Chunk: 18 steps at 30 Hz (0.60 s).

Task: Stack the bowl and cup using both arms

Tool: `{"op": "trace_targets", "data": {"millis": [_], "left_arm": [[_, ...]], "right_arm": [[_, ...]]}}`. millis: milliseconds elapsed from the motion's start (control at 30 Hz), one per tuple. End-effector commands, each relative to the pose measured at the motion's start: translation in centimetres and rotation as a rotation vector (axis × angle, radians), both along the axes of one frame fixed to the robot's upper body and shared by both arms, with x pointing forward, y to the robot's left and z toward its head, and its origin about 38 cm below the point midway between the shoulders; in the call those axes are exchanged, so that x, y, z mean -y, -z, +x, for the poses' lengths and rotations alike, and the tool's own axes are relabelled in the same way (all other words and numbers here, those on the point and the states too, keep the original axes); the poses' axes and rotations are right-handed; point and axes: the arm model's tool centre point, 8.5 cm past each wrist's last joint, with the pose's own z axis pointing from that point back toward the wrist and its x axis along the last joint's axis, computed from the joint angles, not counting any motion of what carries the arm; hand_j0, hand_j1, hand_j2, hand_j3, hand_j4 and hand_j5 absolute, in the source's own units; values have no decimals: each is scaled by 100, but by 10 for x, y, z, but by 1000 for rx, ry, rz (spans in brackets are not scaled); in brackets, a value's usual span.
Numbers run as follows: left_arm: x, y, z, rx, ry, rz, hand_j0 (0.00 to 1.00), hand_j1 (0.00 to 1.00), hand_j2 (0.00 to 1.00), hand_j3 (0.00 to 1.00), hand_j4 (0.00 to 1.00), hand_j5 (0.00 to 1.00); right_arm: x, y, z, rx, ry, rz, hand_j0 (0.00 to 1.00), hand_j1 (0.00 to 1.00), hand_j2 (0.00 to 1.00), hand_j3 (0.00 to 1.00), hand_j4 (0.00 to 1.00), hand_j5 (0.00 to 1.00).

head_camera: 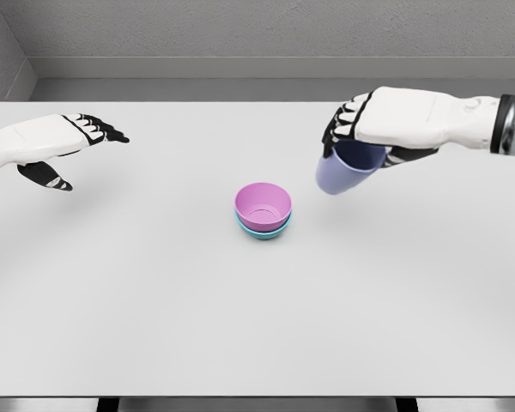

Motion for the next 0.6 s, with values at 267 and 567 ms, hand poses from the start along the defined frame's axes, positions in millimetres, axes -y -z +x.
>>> {"op": "trace_targets", "data": {"millis": [267,567], "left_arm": [[0,-1,0,2,-2,0,100,100,100,100,100,100],[-1,-1,0,3,-3,3,100,100,100,100,100,100]], "right_arm": [[-26,-3,-3,8,-63,44,55,55,55,55,55,55],[-53,-6,-3,18,-118,87,55,55,55,55,55,55]]}}
